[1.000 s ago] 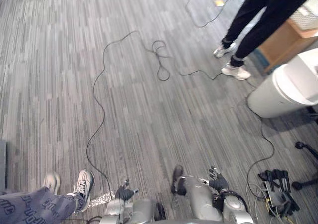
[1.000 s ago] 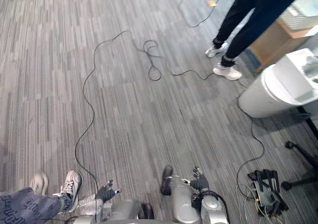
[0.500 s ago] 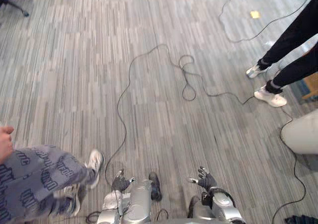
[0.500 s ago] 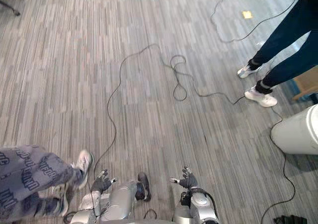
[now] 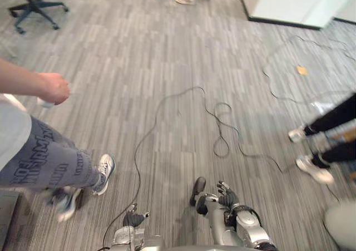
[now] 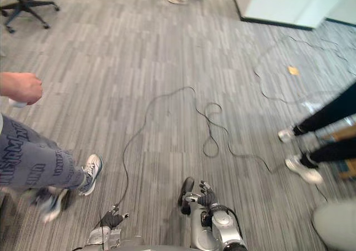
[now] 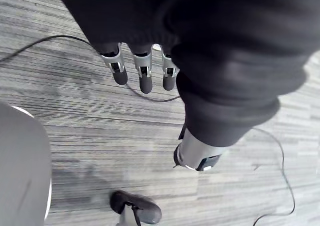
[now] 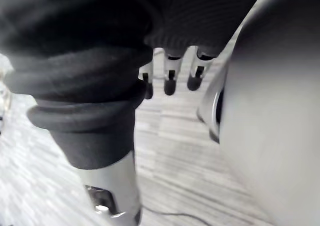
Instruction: Organize washtable
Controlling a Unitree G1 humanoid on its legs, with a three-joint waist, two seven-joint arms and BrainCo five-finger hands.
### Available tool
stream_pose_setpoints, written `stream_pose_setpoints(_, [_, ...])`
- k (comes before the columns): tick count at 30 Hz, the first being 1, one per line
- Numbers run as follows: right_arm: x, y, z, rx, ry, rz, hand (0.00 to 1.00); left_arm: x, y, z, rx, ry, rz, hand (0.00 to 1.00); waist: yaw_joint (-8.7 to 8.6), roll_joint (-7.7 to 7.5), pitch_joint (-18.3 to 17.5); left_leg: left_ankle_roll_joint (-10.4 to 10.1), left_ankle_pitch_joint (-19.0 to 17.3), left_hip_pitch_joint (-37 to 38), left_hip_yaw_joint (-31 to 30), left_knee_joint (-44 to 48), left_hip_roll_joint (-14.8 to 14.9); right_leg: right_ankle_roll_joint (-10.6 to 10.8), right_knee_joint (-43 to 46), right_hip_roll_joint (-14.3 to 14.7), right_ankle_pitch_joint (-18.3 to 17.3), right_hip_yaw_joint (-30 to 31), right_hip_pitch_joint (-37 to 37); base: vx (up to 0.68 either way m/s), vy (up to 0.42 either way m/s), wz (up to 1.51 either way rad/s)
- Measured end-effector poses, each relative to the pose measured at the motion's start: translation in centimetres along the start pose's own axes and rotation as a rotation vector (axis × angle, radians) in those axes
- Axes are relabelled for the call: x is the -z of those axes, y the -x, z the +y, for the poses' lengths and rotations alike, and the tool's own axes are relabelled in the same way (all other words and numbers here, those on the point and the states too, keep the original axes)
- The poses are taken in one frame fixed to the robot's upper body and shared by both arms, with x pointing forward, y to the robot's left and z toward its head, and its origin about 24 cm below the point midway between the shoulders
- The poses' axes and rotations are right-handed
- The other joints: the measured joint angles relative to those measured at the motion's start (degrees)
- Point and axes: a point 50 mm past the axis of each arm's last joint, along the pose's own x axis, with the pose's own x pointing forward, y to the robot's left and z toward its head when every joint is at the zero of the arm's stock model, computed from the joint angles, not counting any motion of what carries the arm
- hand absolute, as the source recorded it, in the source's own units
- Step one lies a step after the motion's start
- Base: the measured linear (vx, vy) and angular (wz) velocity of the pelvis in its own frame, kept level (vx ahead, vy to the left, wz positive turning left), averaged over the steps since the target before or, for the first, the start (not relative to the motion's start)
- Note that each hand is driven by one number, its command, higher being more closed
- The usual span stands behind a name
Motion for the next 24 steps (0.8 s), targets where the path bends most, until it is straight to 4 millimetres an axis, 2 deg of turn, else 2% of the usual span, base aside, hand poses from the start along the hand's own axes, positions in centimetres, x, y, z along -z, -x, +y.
stream_pose_setpoints(1, [0.1, 0.0, -0.5, 0.007, 0.015, 0.008, 0.0, 0.1, 0.1, -0.6, 0.012, 0.016, 0.004, 0.0, 0.62, 2.77, -0.19, -1.09, 6.12, -3.37, 1.6, 8.63, 3.78, -0.07, -2.36, 2.38, -1.41, 0.23, 2.85, 0.7, -0.061, -0.16])
stream_pose_setpoints(2, [0.3, 0.0, -0.5, 0.007, 0.019, 0.021, 0.0, 0.1, 0.1, -1.1, 0.023, 0.026, 0.003, 0.0, 1.33, 4.3, 0.09, 0.29, 9.28, -7.42, 3.81, 17.57, 7.55, -0.56, -6.47, 4.97, -1.94, 1.03, 7.14, 0.7, -0.036, -0.36])
stream_pose_setpoints(3, [0.4, -0.1, -0.4, 0.008, 0.015, 0.027, 0.0, -0.1, 0.0, -1.2, 0.026, 0.028, -0.004, 0.0, 1.54, 4.48, 0.08, 1.87, 7.91, -9.27, 4.89, 20.0, 8.23, -0.46, -8.28, 5.44, -2.18, 1.58, 9.32, 0.67, -0.028, -0.32])
stream_pose_setpoints(4, [0.9, -0.1, -0.2, 0.009, 0.003, 0.056, 0.0, -0.9, -0.2, -1.0, 0.025, 0.019, -0.024, 0.0, 1.54, 3.3, 0.8, 2.72, 5.16, -12.47, 6.25, 21.25, 8.3, 0.14, -11.6, 5.27, -2.33, 2.16, 14.32, 0.51, -0.032, -0.1])
stream_pose_setpoints(5, [1.1, -0.1, -0.2, 0.01, -0.002, 0.067, 0.0, -1.2, -0.3, -0.9, 0.022, 0.017, -0.036, 0.0, 1.55, 2.59, 1.11, 2.77, 4.08, -13.52, 7.07, 19.96, 8.01, 0.23, -12.81, 5.0, -2.5, 2.45, 16.81, 0.61, -0.042, -0.07])
stream_pose_setpoints(6, [1.6, 0.1, -0.2, 0.015, -0.011, 0.088, 0.0, -1.6, -0.3, -0.7, 0.018, 0.016, -0.056, 0.0, 1.93, 0.92, 1.65, 2.97, 3.07, -15.8, 7.98, 15.06, 6.96, 0.26, -14.87, 4.36, -2.65, 3.35, 20.85, 0.56, -0.01, -0.15])
stream_pose_setpoints(8, [1.7, 0.1, -0.1, 0.021, -0.021, 0.092, 0.0, -2.3, -0.3, -0.1, 0.006, 0.013, -0.09, 0.0, 3.15, -0.57, 1.79, 3.29, 3.0, -20.62, 7.48, 3.28, 3.16, 1.64, -16.94, 2.46, -4.11, 4.78, 24.63, 0.53, 0.05, -0.31])
stream_pose_setpoints(9, [1.7, 0.1, -0.2, 0.026, -0.028, 0.093, 0.0, -2.6, -0.2, -0.2, 0.006, 0.021, -0.105, 0.0, 3.54, -0.7, 1.77, 1.77, 4.95, -22.72, 5.55, -9.02, 0.57, 3.54, -17.85, 1.65, -5.43, 5.14, 26.27, 0.51, 0.142, -0.38])
stream_pose_setpoints(10, [1.8, 0.1, -0.3, 0.03, -0.031, 0.097, 0.0, -2.4, -0.2, -0.3, 0.007, 0.032, -0.104, 0.0, 3.63, 0.15, 1.57, 2.02, 9.0, -23.53, 3.67, -18.52, 0.04, 4.99, -18.41, 1.86, -6.43, 5.51, 27.55, 0.59, 0.233, -0.62])
stream_pose_setpoints(11, [2.9, 0.5, -0.1, 0.026, -0.031, 0.137, 0.0, -2.2, -0.1, -0.6, 0.006, 0.056, -0.096, 0.0, 4.74, 0.52, 1.07, 4.43, 20.04, -22.19, 2.47, -21.79, -0.21, 7.24, -19.08, 2.05, -8.23, 7.57, 29.87, 0.49, 0.238, -0.59])
stream_pose_setpoints(12, [3.2, 0.6, 0.3, 0.021, -0.032, 0.148, 0.0, -2.2, -0.1, -0.6, 0.004, 0.059, -0.099, 0.0, 5.11, 0.07, 0.64, 6.62, 20.22, -21.54, 2.82, -21.15, -0.91, 8.04, -18.86, 1.47, -9.22, 8.46, 30.52, 0.49, 0.244, -0.6])
stream_pose_setpoints(13, [3.1, 0.6, 1.2, 0.005, -0.034, 0.141, 0.0, -2.4, -0.2, 0.2, -0.018, 0.065, -0.105, 0.0, 5.17, -2.19, 0.2, 7.2, 16.46, -22.0, 4.06, -17.98, -1.84, 9.05, -16.79, -0.65, -11.39, 9.31, 30.61, 0.42, 0.182, -0.35])
stream_pose_setpoints(14, [3.0, 0.5, 1.4, -0.003, -0.025, 0.138, 0.0, -2.4, -0.2, 0.5, -0.027, 0.077, -0.105, 0.0, 5.13, -2.59, 0.18, 7.82, 14.54, -22.18, 4.51, -15.97, -1.75, 9.52, -13.84, -1.45, -12.65, 10.0, 29.63, 0.51, 0.234, -0.35])
stream_pose_setpoints(15, [3.1, 0.6, 1.7, -0.01, -0.021, 0.139, 0.0, -2.4, -0.2, 0.7, -0.038, 0.092, -0.102, 0.0, 5.32, -2.9, 0.09, 8.27, 11.79, -21.79, 5.33, -13.62, -1.59, 10.13, -7.03, -2.36, -14.6, 10.92, 27.38, 0.47, 0.248, -0.5])
stream_pose_setpoints(16, [3.0, 0.5, 1.9, -0.016, -0.018, 0.134, 0.0, -2.2, -0.2, 0.8, -0.043, 0.094, -0.095, 0.0, 5.41, -3.68, 0.23, 9.17, 9.53, -18.97, 7.17, -13.32, -1.95, 11.15, 4.84, -5.01, -15.9, 11.85, 23.5, 0.51, 0.295, -0.54])
stream_pose_setpoints(17, [2.6, 0.5, 2.1, -0.023, -0.017, 0.116, 0.0, -1.9, -0.2, 1.2, -0.048, 0.081, -0.077, 0.0, 5.04, -4.28, 0.29, 10.26, 7.82, -15.59, 7.91, -13.47, -3.14, 9.59, 18.95, -7.86, -14.65, 12.54, 18.65, 0.49, 0.251, -0.35])
stream_pose_setpoints(18, [2.2, 0.4, 2.2, -0.032, -0.013, 0.102, 0.0, -1.8, -0.3, 1.4, -0.052, 0.069, -0.068, 0.0, 4.45, -4.32, 0.62, 10.7, 6.32, -12.81, 8.05, -13.86, -4.11, 8.8, 27.91, -9.55, -14.35, 12.74, 16.1, 0.49, 0.194, -0.02])
stream_pose_setpoints(19, [2.0, 0.4, 2.3, -0.047, -0.002, 0.091, 0.0, -1.5, -0.2, 1.6, -0.054, 0.055, -0.054, 0.0, 3.77, -4.59, 0.93, 11.42, 4.55, -8.68, 8.11, -14.84, -4.91, 8.93, 35.34, -10.42, -14.92, 12.49, 13.69, 0.42, 0.12, 0.18])
stream_pose_setpoints(21, [1.8, 0.3, 2.4, -0.053, 0.009, 0.081, 0.0, -1.2, -0.2, 1.7, -0.056, 0.051, -0.042, 0.0, 3.45, -4.85, 0.88, 11.62, 3.68, -4.11, 8.04, -17.38, -5.34, 8.38, 36.89, -10.34, -16.02, 9.82, 10.91, 0.34, 0.075, 0.15])
stream_pose_setpoints(23, [1.2, 0.2, 2.4, -0.059, 0.032, 0.055, 0.0, -0.9, -0.1, 1.3, -0.041, 0.038, -0.03, 0.0, 3.13, -4.19, 1.2, 11.6, 3.61, 1.16, 7.79, -22.7, -5.24, 7.54, 27.65, -9.39, -18.66, 2.42, 5.53, 0.49, 0.106, 0.06])
stream_pose_setpoints(24, [0.9, 0.1, 2.4, -0.062, 0.039, 0.044, 0.0, -0.9, -0.1, 1.2, -0.037, 0.04, -0.028, 0.0, 3.06, -3.9, 1.37, 11.46, 3.69, 2.2, 7.75, -23.88, -5.09, 7.59, 23.03, -8.65, -18.55, 0.73, 4.32, 0.55, 0.109, 0.06])
